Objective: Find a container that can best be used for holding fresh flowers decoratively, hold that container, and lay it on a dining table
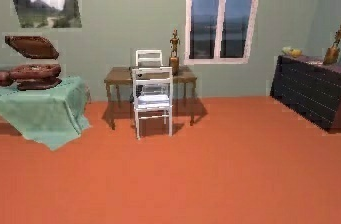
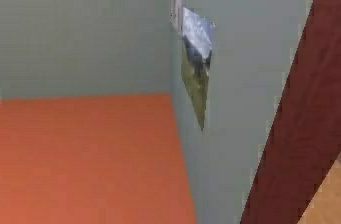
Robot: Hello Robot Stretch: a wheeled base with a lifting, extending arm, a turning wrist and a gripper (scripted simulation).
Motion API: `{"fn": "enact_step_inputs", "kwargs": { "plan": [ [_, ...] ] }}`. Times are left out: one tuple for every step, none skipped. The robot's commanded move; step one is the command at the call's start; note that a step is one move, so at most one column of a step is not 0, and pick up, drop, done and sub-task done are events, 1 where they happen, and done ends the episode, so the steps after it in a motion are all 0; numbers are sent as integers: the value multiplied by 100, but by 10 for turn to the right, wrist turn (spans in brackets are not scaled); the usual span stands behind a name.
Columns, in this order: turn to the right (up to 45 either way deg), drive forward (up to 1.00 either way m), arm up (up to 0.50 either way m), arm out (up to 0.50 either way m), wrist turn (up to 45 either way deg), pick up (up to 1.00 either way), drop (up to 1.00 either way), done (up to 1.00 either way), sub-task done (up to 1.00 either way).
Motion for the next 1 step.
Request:
{"fn": "enact_step_inputs", "kwargs": {
  "plan": [
    [450,0,0,0,0,0,0,0,0]
  ]
}}
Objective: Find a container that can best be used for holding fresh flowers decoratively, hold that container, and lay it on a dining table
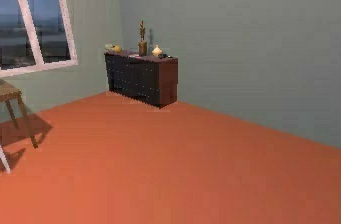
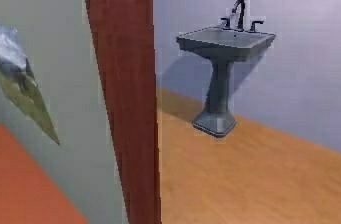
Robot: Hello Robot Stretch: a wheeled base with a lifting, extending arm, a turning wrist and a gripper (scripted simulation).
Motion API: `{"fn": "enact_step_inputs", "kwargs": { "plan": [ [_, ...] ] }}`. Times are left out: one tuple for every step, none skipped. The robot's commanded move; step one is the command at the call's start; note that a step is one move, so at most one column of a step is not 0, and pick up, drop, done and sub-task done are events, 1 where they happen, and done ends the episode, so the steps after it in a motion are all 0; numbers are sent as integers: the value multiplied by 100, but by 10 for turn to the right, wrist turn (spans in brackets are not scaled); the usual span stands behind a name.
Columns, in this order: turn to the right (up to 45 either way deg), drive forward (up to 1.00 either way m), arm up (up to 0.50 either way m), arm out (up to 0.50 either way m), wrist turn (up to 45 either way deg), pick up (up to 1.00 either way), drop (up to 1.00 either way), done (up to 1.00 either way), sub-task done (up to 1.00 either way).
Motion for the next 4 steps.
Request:
{"fn": "enact_step_inputs", "kwargs": {
  "plan": [
    [0,100,0,0,0,0,0,0,0],
    [0,100,0,0,0,0,0,0,0],
    [30,0,0,0,0,0,0,0,0],
    [0,95,0,0,0,0,0,0,0]
  ]
}}
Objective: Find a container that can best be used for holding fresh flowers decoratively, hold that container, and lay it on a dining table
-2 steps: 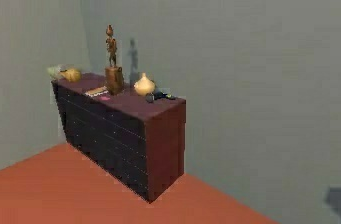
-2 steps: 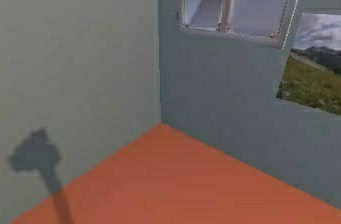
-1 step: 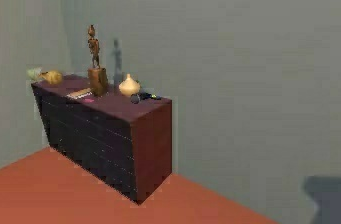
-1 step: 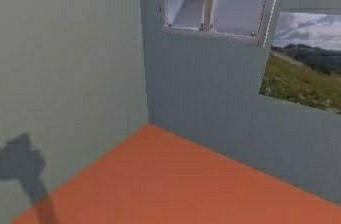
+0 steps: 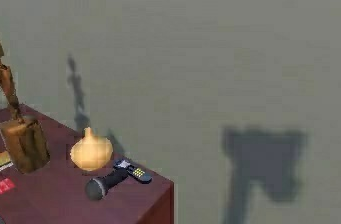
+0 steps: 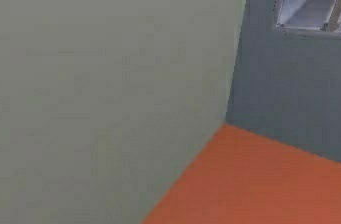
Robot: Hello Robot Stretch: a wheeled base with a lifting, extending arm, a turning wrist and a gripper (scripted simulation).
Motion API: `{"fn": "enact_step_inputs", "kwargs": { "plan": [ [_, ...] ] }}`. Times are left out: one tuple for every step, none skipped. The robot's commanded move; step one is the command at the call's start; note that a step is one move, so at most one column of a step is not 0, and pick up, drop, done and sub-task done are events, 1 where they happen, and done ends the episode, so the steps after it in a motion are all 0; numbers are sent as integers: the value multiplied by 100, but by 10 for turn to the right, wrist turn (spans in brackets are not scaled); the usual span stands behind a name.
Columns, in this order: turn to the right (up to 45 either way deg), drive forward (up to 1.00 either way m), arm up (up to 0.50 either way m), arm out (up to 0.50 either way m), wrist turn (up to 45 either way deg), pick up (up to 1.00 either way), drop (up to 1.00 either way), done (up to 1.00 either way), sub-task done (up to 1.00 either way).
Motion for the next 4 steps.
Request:
{"fn": "enact_step_inputs", "kwargs": {
  "plan": [
    [-450,0,0,0,0,0,0,0,0],
    [-450,0,0,0,0,0,0,0,0],
    [-210,0,0,0,0,0,0,0,0],
    [0,0,50,0,0,0,0,0,0]
  ]
}}
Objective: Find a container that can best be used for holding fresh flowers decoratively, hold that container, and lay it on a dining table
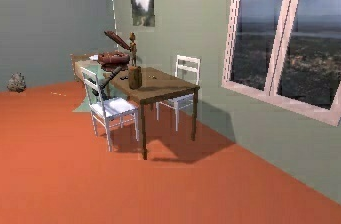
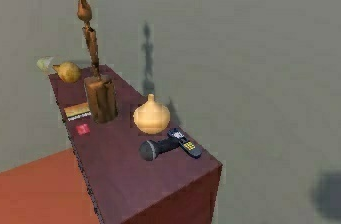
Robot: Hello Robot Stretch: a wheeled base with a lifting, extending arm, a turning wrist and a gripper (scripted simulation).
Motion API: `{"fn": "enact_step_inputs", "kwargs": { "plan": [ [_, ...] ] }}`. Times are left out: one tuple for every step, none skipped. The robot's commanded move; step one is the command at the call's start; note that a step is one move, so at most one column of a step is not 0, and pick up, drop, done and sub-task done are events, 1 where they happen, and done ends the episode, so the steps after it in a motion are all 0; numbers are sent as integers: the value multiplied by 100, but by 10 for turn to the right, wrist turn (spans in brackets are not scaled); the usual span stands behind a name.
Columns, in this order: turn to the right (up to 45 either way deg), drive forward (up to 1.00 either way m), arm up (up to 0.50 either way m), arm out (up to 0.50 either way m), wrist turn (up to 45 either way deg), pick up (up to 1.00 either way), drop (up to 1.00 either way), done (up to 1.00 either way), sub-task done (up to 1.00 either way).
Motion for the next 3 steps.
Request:
{"fn": "enact_step_inputs", "kwargs": {
  "plan": [
    [0,0,38,0,0,0,0,0,0],
    [0,0,0,48,0,0,0,0,0],
    [0,0,0,0,450,0,0,0,0]
  ]
}}
